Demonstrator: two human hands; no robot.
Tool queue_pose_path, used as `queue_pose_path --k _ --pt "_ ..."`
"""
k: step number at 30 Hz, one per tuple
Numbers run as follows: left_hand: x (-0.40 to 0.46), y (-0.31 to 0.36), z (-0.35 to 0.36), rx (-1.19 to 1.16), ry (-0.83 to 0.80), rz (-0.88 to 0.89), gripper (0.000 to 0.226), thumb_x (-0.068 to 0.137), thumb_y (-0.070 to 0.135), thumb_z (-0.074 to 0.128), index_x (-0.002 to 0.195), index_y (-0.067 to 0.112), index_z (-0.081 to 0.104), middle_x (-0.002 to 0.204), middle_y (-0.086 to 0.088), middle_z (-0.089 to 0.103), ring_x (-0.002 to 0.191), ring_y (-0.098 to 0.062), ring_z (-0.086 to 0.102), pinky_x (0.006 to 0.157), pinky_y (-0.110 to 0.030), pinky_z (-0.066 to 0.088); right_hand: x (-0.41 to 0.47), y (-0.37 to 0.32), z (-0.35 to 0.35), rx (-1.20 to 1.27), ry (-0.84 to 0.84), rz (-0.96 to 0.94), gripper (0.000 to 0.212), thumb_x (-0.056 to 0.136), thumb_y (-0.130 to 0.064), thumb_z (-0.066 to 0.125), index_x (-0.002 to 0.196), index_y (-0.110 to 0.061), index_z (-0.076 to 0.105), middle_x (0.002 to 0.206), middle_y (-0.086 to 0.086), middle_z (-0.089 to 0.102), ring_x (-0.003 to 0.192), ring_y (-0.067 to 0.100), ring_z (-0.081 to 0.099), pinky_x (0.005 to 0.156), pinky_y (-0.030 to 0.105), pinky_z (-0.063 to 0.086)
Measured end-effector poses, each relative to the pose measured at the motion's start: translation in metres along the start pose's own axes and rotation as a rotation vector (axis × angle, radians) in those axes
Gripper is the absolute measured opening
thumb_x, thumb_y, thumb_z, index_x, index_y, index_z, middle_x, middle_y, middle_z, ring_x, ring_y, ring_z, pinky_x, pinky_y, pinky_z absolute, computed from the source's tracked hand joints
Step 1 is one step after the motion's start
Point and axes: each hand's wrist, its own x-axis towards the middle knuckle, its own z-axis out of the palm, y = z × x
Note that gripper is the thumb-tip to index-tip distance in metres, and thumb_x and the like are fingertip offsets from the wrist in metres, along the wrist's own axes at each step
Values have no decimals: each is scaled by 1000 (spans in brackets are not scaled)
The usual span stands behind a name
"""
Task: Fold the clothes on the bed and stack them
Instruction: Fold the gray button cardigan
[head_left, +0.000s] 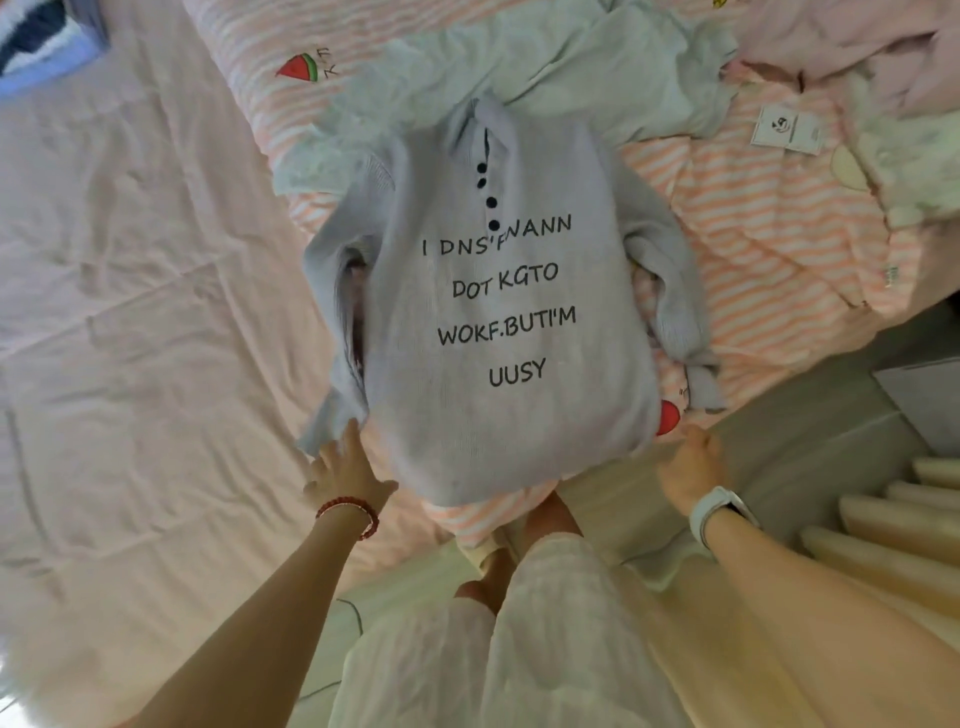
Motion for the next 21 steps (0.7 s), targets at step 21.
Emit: queue_pose_path --k 21 --pt "84 358 -77 134 203 806 57 94 33 47 145 21 25 156 -8 11 142 -31 7 113 -50 18 168 -59 -88 529 -310 -116 14 95 -19 50 96 -6 54 87 6 56 80 22 55 67 21 41"
